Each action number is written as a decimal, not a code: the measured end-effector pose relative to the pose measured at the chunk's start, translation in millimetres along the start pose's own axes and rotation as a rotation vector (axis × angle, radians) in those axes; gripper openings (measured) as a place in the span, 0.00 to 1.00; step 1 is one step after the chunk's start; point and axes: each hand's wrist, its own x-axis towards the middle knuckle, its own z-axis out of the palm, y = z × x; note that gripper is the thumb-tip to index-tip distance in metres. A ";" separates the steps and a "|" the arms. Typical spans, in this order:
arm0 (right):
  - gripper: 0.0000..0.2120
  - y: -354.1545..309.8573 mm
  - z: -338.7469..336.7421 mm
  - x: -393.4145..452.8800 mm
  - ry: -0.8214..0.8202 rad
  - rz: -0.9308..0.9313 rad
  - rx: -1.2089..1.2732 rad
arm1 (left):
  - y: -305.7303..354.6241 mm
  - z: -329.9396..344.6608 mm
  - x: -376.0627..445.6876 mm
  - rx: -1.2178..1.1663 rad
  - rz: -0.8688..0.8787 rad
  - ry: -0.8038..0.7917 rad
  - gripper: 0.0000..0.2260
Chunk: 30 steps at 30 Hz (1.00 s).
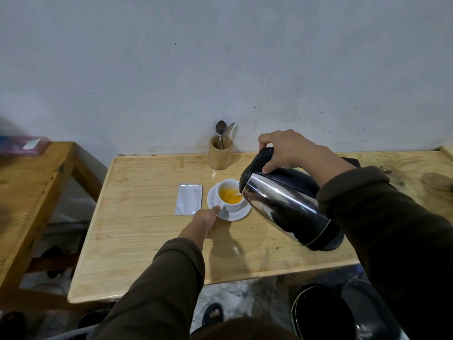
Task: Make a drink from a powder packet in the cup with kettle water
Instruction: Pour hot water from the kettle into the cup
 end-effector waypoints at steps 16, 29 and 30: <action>0.19 -2.1 0.1 -0.8 0.000 0.005 0.002 | 1.9 -2.1 -4.2 0.025 0.004 0.001 0.27; 0.19 0.6 0.2 -1.4 0.021 0.006 0.002 | 0.5 -2.4 -2.6 0.031 0.010 -0.004 0.27; 0.19 0.7 0.5 -1.5 0.022 0.006 0.003 | 0.4 -2.5 -2.6 0.032 0.010 -0.004 0.27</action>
